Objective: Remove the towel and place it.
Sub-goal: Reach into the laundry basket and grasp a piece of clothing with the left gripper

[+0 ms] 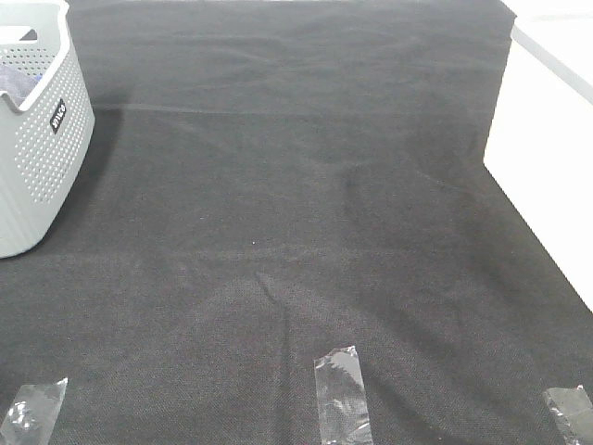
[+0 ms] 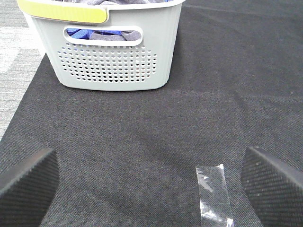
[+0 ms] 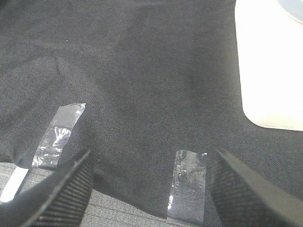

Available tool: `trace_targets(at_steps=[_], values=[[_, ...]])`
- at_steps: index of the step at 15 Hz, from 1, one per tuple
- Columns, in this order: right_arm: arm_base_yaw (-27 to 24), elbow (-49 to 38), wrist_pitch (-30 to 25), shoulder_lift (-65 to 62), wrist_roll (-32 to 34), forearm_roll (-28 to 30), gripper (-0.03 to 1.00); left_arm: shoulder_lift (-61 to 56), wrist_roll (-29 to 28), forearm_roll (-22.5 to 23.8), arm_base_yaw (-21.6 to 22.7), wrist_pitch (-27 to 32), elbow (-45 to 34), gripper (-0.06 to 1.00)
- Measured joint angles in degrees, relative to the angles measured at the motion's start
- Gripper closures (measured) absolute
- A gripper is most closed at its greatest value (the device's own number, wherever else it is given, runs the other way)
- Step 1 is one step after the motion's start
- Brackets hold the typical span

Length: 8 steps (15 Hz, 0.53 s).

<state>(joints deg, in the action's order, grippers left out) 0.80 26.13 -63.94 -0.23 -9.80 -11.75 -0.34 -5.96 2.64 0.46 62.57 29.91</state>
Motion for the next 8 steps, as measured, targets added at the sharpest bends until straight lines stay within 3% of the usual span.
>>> trace_targets(at_steps=[8], values=[[0.0,0.0,0.0,0.0,0.0,0.0,0.28,0.0,0.0,0.0,0.0,0.0,0.0,-0.05]])
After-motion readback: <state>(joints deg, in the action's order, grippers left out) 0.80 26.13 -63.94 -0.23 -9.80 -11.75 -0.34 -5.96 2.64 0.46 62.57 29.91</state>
